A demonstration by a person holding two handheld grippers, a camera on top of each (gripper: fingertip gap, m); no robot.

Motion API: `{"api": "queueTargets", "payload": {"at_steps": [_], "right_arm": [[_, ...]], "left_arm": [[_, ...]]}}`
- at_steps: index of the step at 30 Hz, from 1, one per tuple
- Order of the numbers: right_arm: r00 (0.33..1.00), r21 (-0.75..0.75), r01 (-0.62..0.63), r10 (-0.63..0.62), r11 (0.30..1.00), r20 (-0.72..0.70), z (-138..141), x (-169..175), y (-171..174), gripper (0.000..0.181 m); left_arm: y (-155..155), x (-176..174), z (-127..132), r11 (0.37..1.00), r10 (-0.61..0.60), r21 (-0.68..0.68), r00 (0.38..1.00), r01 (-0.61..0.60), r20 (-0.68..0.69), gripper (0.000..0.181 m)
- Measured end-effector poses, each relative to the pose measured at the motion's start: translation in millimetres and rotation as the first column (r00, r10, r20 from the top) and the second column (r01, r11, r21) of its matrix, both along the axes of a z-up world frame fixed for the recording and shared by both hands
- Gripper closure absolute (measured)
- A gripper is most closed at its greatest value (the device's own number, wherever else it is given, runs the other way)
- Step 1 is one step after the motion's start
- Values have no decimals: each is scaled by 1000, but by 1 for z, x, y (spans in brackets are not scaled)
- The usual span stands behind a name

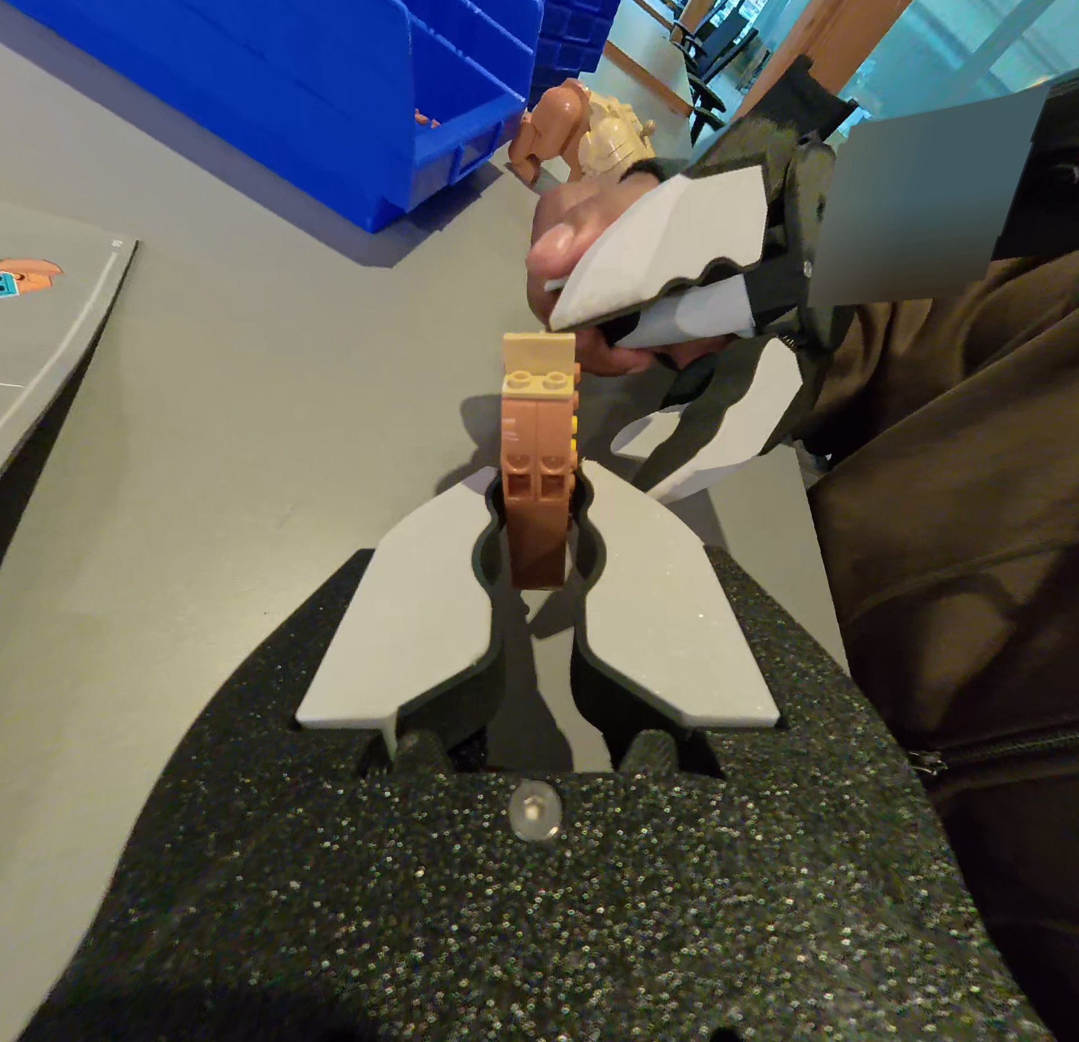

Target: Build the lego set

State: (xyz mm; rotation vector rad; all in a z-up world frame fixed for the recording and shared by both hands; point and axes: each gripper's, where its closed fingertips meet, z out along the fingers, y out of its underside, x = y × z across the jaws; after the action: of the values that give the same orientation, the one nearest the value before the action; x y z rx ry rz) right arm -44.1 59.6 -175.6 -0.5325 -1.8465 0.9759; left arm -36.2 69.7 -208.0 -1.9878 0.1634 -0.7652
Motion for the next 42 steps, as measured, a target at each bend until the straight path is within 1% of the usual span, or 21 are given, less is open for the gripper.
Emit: {"api": "queueTargets", "payload": {"at_steps": [10, 22, 29, 30, 32, 36, 39, 42], "right_arm": [[994, -23, -37, 39, 999, 97, -10, 6, -1, 129], [992, 3, -43, 43, 999, 120, -15, 6, -3, 124], [991, -37, -52, 56, 998, 119, -11, 7, -5, 126], [991, -49, -54, 60, 997, 117, -9, 8, -4, 129], [995, -48, -57, 60, 997, 77, -1, 9, -2, 136], [998, -90, -55, 55, 994, -11, 18, 9, -2, 130], [998, -108, -55, 53, 993, -22, 20, 9, 0, 130], [998, -89, -66, 65, 994, -11, 15, 9, -4, 130]], "left_arm": [[-1, 2, -9, 999, -17, -46, 1000, 16, -20, 160], [0, 1, -10, 998, -16, -53, 1000, 15, -17, 161], [-2, 3, -9, 999, -28, -45, 999, 27, -25, 161], [-2, 4, -9, 999, -32, -39, 999, 31, -34, 160], [0, 4, -6, 1000, -20, 4, 995, 21, -99, 160], [1, 2, 12, 993, 8, 114, 981, 14, -192, 160], [1, 1, 11, 993, 10, 117, 975, 16, -223, 160], [1, 5, 6, 994, -6, 105, 969, 33, -247, 160]]}}
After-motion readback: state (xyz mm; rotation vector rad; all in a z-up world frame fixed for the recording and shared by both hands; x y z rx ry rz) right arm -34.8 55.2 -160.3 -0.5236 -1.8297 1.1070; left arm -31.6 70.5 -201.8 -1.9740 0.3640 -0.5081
